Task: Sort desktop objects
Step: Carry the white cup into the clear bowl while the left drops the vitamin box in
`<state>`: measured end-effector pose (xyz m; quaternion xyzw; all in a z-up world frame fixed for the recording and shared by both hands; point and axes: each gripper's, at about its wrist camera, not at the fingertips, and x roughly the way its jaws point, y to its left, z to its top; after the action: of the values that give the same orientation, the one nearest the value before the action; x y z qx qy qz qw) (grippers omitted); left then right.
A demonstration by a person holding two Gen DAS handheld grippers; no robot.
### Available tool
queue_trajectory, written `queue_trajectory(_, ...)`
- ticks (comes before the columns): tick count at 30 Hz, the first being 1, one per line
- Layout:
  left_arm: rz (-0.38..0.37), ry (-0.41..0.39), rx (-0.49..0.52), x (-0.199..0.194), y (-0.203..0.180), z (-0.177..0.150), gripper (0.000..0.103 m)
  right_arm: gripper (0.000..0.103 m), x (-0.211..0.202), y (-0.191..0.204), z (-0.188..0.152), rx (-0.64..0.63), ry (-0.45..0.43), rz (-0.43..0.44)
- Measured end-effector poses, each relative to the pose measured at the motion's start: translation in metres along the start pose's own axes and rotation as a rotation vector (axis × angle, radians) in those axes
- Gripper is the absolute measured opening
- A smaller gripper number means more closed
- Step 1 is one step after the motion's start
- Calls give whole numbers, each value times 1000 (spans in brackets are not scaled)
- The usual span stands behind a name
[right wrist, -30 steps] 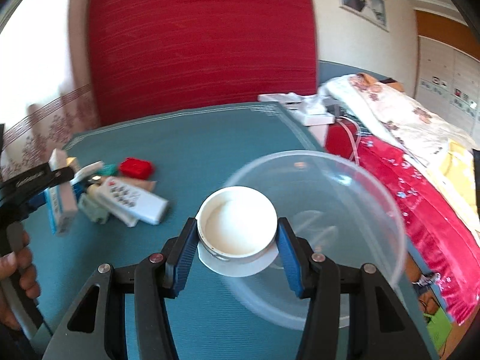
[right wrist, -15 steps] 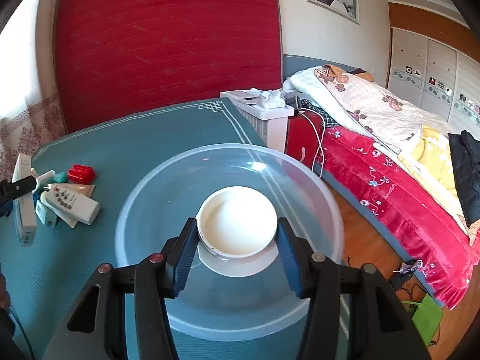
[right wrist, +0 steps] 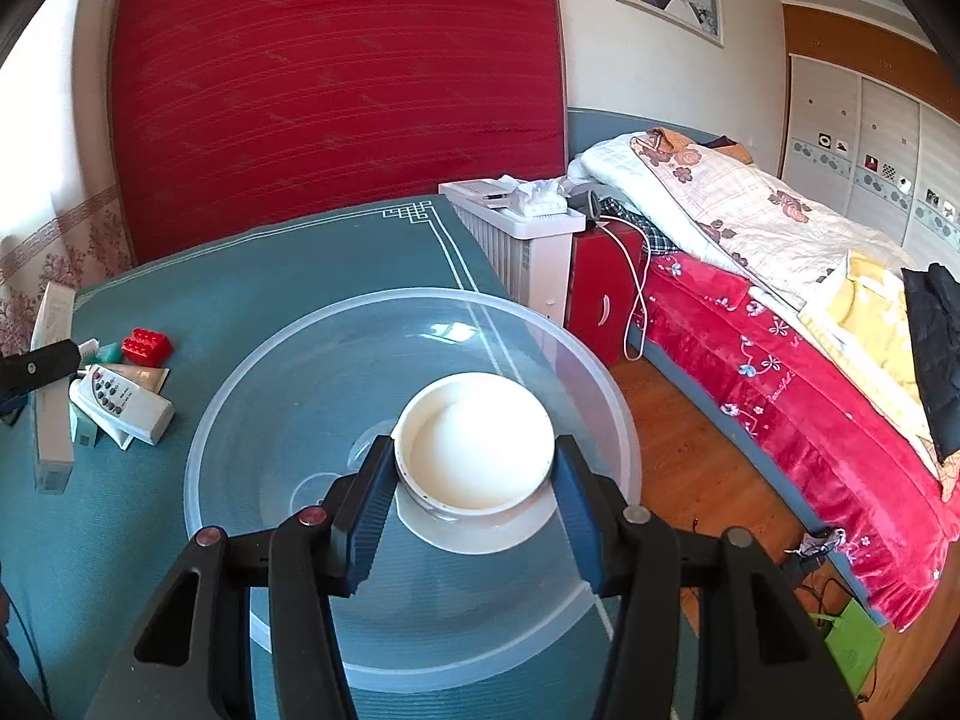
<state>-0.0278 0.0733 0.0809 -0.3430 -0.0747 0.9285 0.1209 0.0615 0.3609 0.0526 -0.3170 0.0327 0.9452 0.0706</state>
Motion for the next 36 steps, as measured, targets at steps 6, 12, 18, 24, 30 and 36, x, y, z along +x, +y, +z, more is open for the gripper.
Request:
queue_trajectory(6, -40, 21, 26, 8, -29, 1, 77, 57, 2, -11, 1, 8, -10, 7)
queue_trajectory(12, -81, 34, 80, 17, -59, 3, 77, 57, 2, -20, 7, 19, -31, 22)
queue_trajectory(18, -107, 57, 135, 31, -88, 5, 77, 57, 4, -31, 9, 44, -44, 32)
queue_trajectory(24, -121, 92, 188, 51, -113, 4, 77, 57, 6, -40, 12, 64, -47, 43)
queue_trajectory(30, -141, 116, 224, 65, -132, 5, 77, 57, 8, -46, 16, 84, -57, 57)
queue_trajectory(36, -162, 145, 262, 73, -144, 3, 77, 57, 12, -43, 15, 74, -41, 70)
